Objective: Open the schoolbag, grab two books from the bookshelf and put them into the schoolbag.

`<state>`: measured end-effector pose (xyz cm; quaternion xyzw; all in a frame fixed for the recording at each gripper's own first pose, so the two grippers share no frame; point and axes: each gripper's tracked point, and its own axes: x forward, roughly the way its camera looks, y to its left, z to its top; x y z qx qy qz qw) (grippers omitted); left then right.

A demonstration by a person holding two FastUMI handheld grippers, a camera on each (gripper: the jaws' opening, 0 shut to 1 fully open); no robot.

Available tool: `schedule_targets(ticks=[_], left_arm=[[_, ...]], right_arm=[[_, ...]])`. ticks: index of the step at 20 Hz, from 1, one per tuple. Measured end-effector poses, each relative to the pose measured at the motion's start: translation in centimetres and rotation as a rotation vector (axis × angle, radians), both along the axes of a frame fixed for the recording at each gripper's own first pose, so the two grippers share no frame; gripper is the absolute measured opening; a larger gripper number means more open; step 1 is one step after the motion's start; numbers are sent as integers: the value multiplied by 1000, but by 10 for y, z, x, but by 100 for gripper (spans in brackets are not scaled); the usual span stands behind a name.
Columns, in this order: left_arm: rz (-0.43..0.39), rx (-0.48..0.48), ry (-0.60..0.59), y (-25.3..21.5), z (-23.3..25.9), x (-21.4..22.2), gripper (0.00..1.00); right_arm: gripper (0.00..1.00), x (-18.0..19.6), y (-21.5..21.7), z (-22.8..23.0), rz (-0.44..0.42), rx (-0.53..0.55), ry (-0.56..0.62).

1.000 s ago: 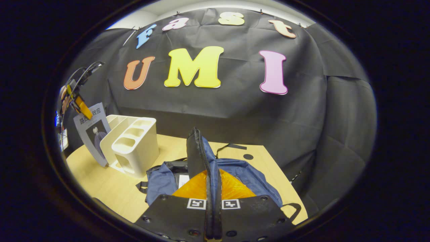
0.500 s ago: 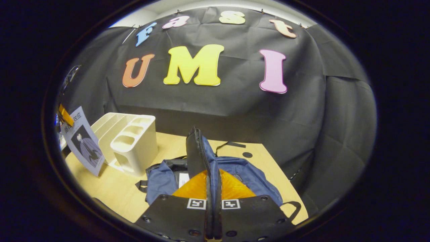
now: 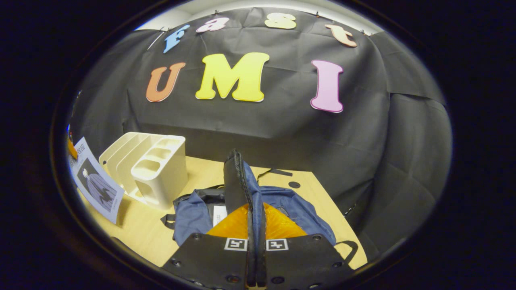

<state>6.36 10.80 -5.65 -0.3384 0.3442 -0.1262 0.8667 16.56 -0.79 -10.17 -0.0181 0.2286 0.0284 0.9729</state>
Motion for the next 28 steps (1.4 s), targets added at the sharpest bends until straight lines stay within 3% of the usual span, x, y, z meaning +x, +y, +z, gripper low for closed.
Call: schedule_targets(ticks=[4, 14, 23, 28], left_arm=[[-53, -83, -7, -23, -4, -11, 39], [-262, -383, -12, -152, 3, 9, 39], [-290, -404, -30, -261, 11, 63, 39], [-209, -350, -24, -297, -4, 98, 39]], right_arm=[[2, 3, 1, 7, -5, -27, -9], [2, 10, -6, 34, 42, -54, -49], [2, 14, -8, 51, 96, -27, -97], [2, 19, -11, 61, 95, 8, -122]])
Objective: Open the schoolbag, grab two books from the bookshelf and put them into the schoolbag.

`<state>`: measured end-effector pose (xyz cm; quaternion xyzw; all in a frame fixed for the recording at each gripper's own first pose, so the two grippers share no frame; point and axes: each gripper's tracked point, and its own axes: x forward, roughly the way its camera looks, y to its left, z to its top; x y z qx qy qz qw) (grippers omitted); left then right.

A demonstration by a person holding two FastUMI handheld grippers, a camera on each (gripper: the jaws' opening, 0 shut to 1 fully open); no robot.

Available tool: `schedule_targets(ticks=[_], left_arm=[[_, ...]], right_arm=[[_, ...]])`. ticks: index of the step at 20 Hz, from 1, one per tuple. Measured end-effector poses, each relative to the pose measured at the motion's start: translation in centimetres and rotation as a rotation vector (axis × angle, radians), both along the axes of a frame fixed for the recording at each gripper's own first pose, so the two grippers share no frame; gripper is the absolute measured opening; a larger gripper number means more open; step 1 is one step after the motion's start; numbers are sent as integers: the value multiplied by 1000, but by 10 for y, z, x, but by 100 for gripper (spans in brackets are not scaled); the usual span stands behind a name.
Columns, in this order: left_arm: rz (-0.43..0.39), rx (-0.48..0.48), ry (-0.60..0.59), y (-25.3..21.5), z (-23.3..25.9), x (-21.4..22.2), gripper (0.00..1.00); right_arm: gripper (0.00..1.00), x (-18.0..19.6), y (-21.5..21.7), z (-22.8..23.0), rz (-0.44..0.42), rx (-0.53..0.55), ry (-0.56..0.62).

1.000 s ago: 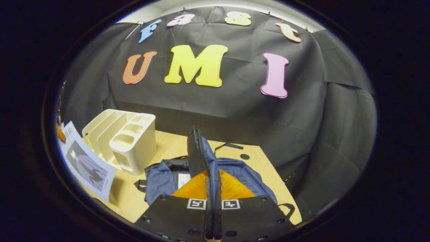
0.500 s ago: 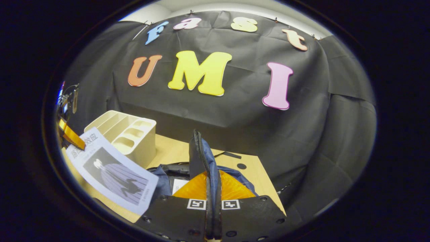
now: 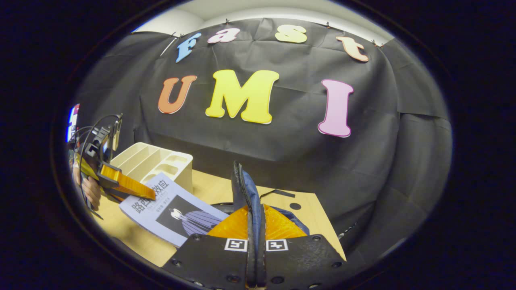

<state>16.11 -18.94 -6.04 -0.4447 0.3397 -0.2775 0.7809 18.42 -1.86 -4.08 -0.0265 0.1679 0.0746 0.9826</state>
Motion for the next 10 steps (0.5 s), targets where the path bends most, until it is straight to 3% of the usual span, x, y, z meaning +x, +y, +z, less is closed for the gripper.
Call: schedule_targets(ticks=[5, 10], left_arm=[[43, 164, -85, -29, -20, 1, 39], [89, 255, -165, -67, -29, 1, 40]], right_arm=[[2, 5, 8, 7, 24, 14, -23], [2, 4, 20, 23, 54, 36, -61]])
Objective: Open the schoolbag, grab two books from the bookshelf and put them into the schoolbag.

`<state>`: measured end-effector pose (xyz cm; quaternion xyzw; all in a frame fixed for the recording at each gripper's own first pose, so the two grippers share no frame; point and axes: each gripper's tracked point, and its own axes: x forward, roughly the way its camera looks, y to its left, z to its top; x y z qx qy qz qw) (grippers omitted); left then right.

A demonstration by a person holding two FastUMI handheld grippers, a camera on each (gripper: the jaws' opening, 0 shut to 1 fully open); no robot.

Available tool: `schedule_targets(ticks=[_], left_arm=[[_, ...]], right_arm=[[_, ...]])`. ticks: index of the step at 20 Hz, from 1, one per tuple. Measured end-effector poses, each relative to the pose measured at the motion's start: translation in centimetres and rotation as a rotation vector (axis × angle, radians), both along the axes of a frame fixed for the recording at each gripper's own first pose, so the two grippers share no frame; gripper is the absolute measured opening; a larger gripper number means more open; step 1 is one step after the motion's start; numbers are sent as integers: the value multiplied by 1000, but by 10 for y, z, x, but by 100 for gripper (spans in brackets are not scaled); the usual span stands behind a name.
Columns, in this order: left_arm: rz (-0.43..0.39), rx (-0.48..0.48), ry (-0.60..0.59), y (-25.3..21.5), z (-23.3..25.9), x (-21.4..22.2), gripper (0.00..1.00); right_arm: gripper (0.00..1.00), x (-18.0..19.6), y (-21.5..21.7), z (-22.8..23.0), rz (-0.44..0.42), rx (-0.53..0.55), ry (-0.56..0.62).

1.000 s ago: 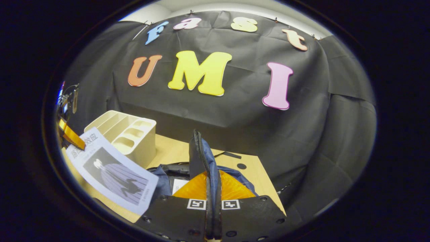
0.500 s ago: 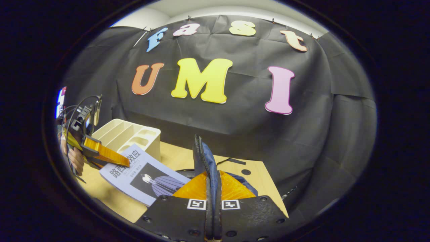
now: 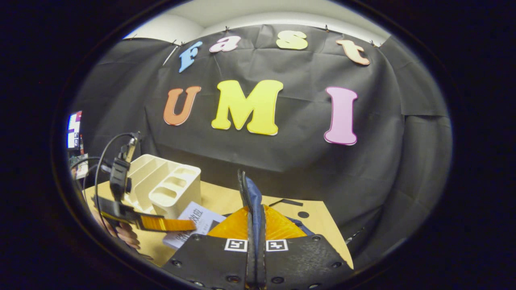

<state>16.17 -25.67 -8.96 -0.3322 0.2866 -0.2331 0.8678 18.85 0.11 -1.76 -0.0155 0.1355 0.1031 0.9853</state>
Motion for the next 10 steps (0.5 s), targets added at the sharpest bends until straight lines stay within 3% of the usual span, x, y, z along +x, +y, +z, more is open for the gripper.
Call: schedule_targets(ticks=[10], left_arm=[[-43, -42, 47, -97, -30, 9, 42]], right_arm=[[5, -14, -15, 0, 8, 63, -16]])
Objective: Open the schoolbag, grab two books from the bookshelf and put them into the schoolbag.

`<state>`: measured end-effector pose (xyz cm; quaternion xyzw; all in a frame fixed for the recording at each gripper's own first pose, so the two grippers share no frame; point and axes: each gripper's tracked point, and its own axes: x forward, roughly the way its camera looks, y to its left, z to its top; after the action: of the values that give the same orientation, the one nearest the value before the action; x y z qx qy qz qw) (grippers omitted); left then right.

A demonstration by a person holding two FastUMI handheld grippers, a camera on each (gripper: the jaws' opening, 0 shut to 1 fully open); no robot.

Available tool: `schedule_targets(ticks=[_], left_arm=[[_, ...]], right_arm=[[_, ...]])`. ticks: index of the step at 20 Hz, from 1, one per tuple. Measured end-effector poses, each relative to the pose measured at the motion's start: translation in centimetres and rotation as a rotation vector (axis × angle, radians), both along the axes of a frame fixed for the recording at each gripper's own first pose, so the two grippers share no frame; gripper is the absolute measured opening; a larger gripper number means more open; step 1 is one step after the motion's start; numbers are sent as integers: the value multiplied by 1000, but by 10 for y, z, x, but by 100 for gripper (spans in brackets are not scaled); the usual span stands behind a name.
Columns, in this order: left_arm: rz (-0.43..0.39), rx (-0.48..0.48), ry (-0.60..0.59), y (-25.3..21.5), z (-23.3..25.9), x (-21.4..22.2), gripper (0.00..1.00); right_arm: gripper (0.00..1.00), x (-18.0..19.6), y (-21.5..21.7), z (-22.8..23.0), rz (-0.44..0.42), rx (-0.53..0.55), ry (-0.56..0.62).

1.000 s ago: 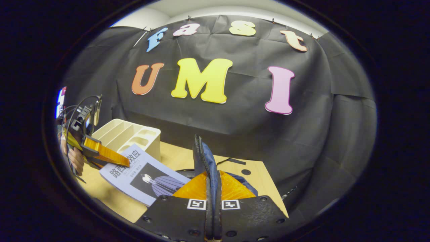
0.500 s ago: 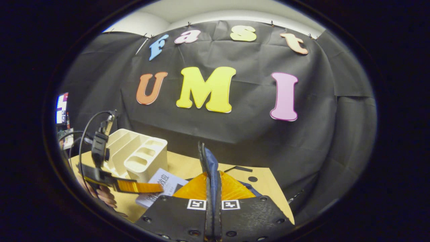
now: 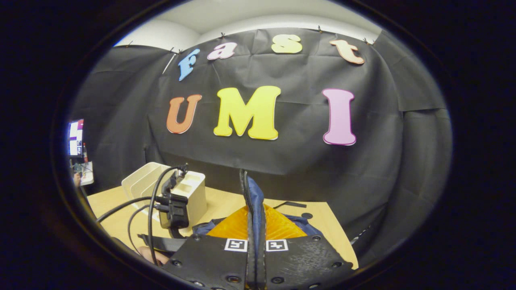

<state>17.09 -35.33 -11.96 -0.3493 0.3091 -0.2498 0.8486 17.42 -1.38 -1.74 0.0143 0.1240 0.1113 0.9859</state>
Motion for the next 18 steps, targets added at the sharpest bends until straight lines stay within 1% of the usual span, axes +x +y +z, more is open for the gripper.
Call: schedule_targets(ticks=[1, 2, 3, 4, 5, 6, 7, 8, 9, 10, 11, 12, 13, 15, 17, 18], left_arm=[[20, 1, 6, 2, -3, 1, 43], [41, 27, 7, 1, -11, 3, 43], [62, 72, 6, 4, -20, 3, 46], [68, 105, 6, 4, -26, 3, 48], [71, 109, -3, 5, -24, 4, 52], [62, 138, 2, 6, -27, 3, 53], [60, 179, -6, 9, -27, 3, 57], [50, 260, -22, 17, -31, -1, 59], [40, 344, -62, 21, -31, -1, 63], [55, 422, -108, 26, -28, 2, 65], [58, 475, -138, 29, -26, -1, 73], [51, 500, -159, 27, -26, -2, 75], [38, 502, -164, 25, -26, -4, 84], [22, 482, -145, 25, -26, -10, 84], [14, 496, -152, 35, -25, -15, 84], [24, 514, -163, 44, -24, -16, 84]], right_arm=[[5, 0, -3, -2, -3, 1, 4], [2, 0, -7, -5, -8, 0, 11], [2, 0, -8, -9, -8, 0, 18], [5, 0, -9, -11, -8, 0, 23], [5, 0, -11, -15, -10, -2, 29], [2, 0, -13, -16, -12, 1, 34], [5, -1, -14, -20, -14, 6, 42], [2, -2, -16, -24, -19, 7, 52], [2, -1, -20, -26, -27, 4, 59], [2, -2, -23, -28, -37, 2, 62], [2, -3, -24, -31, -44, -2, 65], [5, -4, -27, -33, -53, -4, 69], [5, -5, -30, -35, -63, -8, 73], [5, -7, -35, -41, -81, -15, 87], [5, -9, -38, -46, -95, -5, 98], [11, -10, -41, -46, -108, -5, 99]])
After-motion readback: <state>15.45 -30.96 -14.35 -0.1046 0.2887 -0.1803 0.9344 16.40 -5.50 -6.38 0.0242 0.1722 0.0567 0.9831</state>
